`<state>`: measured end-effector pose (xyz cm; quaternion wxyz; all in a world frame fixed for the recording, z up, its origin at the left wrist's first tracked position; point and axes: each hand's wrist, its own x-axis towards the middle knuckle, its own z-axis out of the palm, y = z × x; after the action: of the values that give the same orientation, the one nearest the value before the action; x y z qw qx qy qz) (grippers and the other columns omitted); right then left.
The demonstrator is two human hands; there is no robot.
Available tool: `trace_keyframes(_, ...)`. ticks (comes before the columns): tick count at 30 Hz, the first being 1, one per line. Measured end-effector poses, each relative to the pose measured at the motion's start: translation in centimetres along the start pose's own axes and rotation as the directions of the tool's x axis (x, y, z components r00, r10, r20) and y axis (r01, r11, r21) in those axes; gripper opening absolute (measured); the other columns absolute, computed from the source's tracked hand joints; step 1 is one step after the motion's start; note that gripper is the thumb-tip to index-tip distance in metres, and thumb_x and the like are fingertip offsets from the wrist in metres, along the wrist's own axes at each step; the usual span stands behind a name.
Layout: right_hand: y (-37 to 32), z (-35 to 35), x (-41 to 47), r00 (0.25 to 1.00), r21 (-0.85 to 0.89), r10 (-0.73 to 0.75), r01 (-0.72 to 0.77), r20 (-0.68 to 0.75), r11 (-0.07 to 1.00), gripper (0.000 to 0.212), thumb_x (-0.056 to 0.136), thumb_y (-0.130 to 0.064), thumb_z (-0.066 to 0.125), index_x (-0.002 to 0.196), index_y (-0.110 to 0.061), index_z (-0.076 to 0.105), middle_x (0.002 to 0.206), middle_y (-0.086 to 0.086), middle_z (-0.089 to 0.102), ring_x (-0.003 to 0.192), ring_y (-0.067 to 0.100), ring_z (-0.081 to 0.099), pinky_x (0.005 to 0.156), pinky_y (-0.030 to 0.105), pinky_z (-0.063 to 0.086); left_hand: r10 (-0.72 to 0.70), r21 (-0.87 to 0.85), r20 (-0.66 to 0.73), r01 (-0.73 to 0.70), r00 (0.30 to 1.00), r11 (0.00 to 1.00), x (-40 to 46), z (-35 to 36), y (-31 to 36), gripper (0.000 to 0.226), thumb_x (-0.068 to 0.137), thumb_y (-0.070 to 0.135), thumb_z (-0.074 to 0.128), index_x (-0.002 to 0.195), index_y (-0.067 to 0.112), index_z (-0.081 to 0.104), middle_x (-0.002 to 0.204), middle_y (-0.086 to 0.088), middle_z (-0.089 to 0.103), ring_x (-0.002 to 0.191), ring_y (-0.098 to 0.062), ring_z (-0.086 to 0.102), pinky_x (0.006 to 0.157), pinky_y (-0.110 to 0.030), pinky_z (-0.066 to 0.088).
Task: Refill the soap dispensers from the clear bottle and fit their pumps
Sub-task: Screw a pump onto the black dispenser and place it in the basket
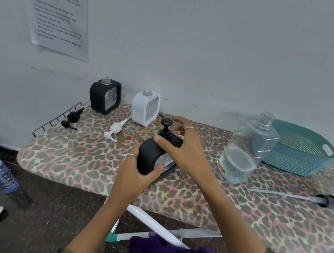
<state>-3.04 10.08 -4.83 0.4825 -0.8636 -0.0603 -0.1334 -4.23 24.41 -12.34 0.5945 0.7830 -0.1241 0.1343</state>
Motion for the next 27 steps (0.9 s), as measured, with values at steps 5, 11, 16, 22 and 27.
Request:
trace_keyframes(5,-0.2,-2.6,0.5,0.987,0.013,-0.056,0.055,0.152,0.998,0.025,0.09,-0.029,0.063,0.115,-0.025,0.064,0.113,-0.011,0.062,0.106,0.001,0.055,0.088,0.018,0.041,0.007,0.003,0.002,-0.007,1.0,1.0,0.0,-0.1,0.0,0.045,0.08,0.023,0.078,0.116,0.021,0.052,0.101,0.014,0.066,0.091,0.003,0.064,0.076,-0.02,0.055)
trace_keyframes(11,0.1,-1.2,0.7,0.999,0.047,-0.01,0.008,0.039,0.999,0.029,0.078,-0.032,0.076,0.095,-0.017,0.057,0.099,-0.007,0.061,0.095,0.003,0.055,0.074,0.008,0.038,0.005,0.008,-0.008,-0.005,1.0,1.0,0.0,0.0,0.1,0.043,0.08,0.021,0.078,0.114,0.024,0.051,0.097,0.012,0.066,0.087,0.003,0.065,0.071,-0.017,0.054)
trace_keyframes(16,0.1,-1.1,0.7,0.994,-0.012,-0.049,0.051,0.101,0.999,0.044,0.08,-0.038,0.073,0.115,-0.025,0.049,0.114,-0.01,0.05,0.105,0.002,0.046,0.08,0.005,0.034,-0.012,0.007,-0.001,0.012,1.0,1.0,0.0,0.0,0.2,0.041,0.081,0.025,0.077,0.108,0.036,0.049,0.1,0.011,0.066,0.09,-0.002,0.065,0.074,-0.022,0.056)
trace_keyframes(22,0.6,-1.9,1.3,0.98,0.149,-0.015,-0.015,0.198,0.989,0.029,0.084,-0.024,0.073,0.112,-0.018,0.069,0.119,-0.005,0.065,0.114,0.008,0.057,0.104,0.037,0.042,-0.01,0.017,-0.003,0.01,1.0,1.0,0.1,0.0,-0.1,0.043,0.081,0.024,0.078,0.115,0.026,0.052,0.103,0.009,0.067,0.094,-0.003,0.066,0.079,-0.032,0.058)
trace_keyframes(27,0.1,0.0,1.1,0.992,0.257,0.12,-0.127,0.041,0.958,0.037,0.07,-0.027,0.084,0.081,-0.022,0.049,0.1,-0.004,0.064,0.09,-0.002,0.058,0.077,0.016,0.046,-0.004,0.049,-0.022,0.005,1.0,0.999,0.1,0.1,-0.2,0.046,0.08,0.029,0.078,0.116,0.023,0.051,0.095,0.001,0.067,0.084,-0.011,0.067,0.072,-0.04,0.058)
